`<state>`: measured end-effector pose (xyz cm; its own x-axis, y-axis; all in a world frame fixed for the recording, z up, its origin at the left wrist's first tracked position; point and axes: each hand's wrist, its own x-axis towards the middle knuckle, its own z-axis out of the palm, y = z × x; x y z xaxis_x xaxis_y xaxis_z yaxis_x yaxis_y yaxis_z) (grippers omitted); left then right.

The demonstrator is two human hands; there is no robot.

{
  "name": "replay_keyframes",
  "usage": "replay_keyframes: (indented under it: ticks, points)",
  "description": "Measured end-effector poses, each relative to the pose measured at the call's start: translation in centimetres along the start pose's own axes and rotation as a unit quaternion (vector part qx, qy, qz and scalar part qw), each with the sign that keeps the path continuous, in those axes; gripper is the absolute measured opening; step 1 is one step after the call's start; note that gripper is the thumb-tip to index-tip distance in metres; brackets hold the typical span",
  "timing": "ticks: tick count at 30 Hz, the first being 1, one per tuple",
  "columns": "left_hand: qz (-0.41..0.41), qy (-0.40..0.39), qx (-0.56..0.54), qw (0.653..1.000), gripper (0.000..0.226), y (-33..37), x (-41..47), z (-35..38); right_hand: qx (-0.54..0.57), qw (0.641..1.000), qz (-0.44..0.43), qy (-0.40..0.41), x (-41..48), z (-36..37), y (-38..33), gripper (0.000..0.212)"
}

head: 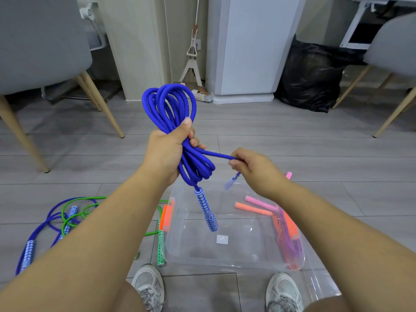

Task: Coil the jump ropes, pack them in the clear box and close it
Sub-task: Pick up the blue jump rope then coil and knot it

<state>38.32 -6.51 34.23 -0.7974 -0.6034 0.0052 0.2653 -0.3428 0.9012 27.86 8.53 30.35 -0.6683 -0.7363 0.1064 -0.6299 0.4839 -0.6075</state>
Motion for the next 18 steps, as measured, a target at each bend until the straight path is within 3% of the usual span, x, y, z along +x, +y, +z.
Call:
replay_keyframes:
  ticks: [7, 15, 18]
  points:
    - [0.009, 0.014, 0.011, 1.000, 0.028, 0.5, -0.2, 0.1, 0.010, 0.997, 0.060, 0.053, 1.3, 0.3, 0.4, 0.006]
    - [-0.001, 0.057, 0.123, 0.991, 0.032, 0.1, 0.2, -0.6, 0.162, 0.974, 0.099, 0.120, 1.6, 0.2, 0.8, 0.009]
    - [-0.001, 0.070, 0.134, 0.989, 0.023, -0.2, 0.3, -0.8, 0.171, 0.977, 0.081, 0.100, 1.3, -0.2, 1.0, 0.020]
